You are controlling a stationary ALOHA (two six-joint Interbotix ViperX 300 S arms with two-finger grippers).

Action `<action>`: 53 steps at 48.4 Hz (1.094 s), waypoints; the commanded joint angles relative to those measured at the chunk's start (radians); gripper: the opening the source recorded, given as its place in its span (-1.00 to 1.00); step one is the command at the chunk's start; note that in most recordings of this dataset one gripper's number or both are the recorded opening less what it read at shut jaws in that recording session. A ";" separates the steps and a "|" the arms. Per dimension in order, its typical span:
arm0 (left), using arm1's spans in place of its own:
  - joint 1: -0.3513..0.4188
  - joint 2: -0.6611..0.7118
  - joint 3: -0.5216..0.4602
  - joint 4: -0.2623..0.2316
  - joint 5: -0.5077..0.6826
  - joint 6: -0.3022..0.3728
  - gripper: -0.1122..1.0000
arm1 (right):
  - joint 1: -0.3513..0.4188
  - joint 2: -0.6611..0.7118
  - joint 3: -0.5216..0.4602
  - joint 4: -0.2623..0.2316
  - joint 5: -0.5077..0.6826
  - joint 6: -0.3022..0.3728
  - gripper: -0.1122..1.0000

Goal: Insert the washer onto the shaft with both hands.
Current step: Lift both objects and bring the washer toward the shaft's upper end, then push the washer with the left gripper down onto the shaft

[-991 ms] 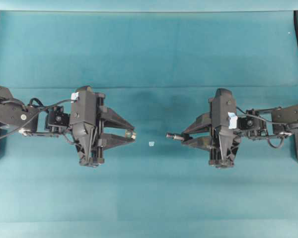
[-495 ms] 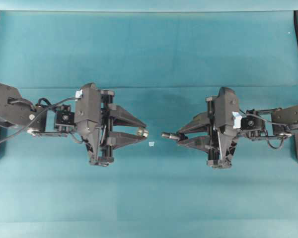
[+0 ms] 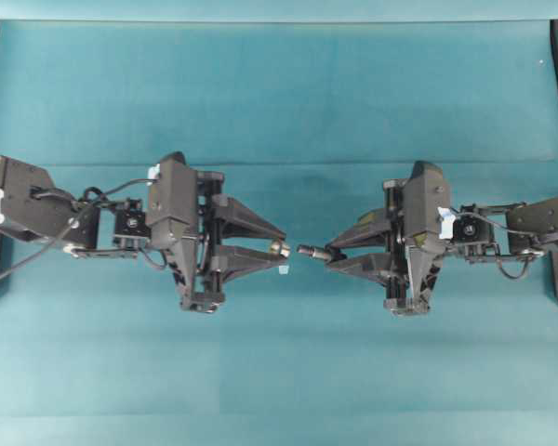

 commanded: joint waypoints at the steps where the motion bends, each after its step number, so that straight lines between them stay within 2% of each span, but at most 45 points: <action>1: -0.002 0.000 -0.023 0.000 -0.012 -0.002 -0.14 | 0.005 -0.005 -0.020 0.003 -0.015 0.009 -0.79; 18: -0.002 0.026 -0.041 0.000 -0.011 -0.002 -0.14 | 0.005 -0.005 -0.021 0.002 -0.049 0.009 -0.79; 53: 0.005 0.058 -0.064 0.000 0.011 -0.002 -0.14 | 0.015 -0.003 -0.028 0.002 -0.043 0.009 -0.79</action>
